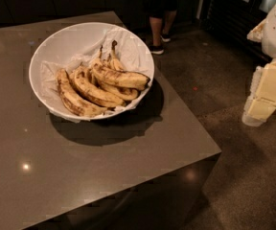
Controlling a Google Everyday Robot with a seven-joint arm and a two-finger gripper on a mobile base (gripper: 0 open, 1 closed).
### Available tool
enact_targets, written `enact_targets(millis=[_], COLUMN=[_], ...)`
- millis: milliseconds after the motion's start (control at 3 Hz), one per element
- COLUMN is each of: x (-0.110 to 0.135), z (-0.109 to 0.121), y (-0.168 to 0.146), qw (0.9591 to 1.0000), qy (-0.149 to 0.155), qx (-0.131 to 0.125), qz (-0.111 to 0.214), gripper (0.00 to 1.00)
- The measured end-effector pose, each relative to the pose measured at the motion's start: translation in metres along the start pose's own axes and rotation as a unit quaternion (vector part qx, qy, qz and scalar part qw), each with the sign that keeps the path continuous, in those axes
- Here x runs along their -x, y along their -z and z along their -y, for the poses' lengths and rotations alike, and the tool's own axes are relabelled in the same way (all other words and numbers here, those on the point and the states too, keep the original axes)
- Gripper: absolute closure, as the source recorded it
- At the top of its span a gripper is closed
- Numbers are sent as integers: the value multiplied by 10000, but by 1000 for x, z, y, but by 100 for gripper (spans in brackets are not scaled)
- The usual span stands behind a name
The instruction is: Pick banana from white bowl
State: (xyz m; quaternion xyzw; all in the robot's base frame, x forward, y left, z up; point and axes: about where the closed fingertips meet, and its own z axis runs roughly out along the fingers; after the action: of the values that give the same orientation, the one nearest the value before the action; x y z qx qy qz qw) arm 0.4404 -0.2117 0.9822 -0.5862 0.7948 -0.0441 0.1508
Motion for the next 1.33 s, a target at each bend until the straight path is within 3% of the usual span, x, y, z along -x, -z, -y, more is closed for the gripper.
enact_targets(millis=[333,667,1000,1333], x=[26,65,94,114], z=[6,18,22,17], y=[10,4,1,-4], qw=[9992,9991,9993,9988], qy=[-170,-66,113,279], qx=[-92,10,-215,-280], qz=[-361,-430,-287,-300], gripper=[0,0,0,0])
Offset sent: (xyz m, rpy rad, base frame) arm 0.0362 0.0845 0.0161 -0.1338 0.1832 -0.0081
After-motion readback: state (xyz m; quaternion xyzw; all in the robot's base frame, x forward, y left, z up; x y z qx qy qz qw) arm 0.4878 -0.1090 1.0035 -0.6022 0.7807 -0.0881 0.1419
